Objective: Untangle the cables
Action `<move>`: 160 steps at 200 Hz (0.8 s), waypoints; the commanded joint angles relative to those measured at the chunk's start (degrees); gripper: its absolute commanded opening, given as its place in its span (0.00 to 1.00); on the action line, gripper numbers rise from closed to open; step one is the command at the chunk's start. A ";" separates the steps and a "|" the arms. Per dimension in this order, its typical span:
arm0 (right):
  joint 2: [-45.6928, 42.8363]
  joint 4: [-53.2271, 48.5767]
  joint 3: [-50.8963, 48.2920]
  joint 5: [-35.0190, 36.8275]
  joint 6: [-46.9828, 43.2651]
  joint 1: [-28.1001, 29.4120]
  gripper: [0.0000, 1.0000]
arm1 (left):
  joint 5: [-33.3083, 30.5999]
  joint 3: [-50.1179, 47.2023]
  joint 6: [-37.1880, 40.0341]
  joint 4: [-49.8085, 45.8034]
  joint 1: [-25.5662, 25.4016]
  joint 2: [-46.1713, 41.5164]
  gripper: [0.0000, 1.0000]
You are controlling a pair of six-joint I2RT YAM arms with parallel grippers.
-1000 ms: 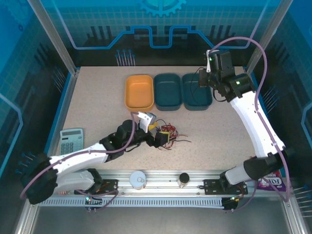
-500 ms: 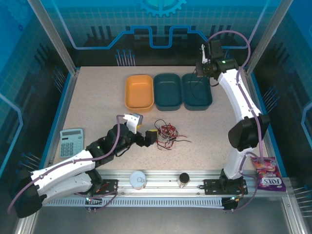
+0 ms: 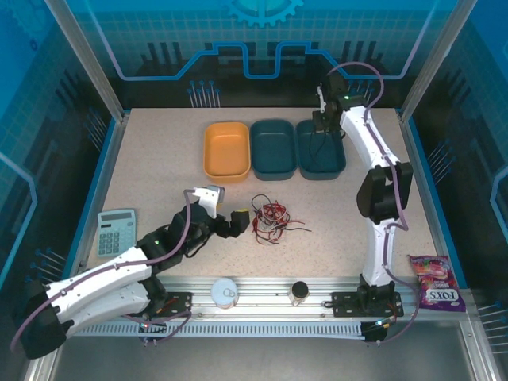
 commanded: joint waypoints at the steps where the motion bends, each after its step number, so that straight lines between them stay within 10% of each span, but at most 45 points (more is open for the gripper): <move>1: 3.94 -2.22 2.83 -1.69 -1.01 -1.23 0.00 | -2.81 -0.73 -2.04 -2.18 0.59 -1.20 0.99; 65: 13.39 -4.45 8.91 -3.07 -0.82 -2.04 0.00 | -3.15 -1.44 -4.51 -3.21 2.14 -1.47 0.99; 160: 9.15 -5.58 5.47 0.49 -1.88 -2.64 0.36 | -2.41 -0.93 -6.37 -2.40 3.18 0.70 0.99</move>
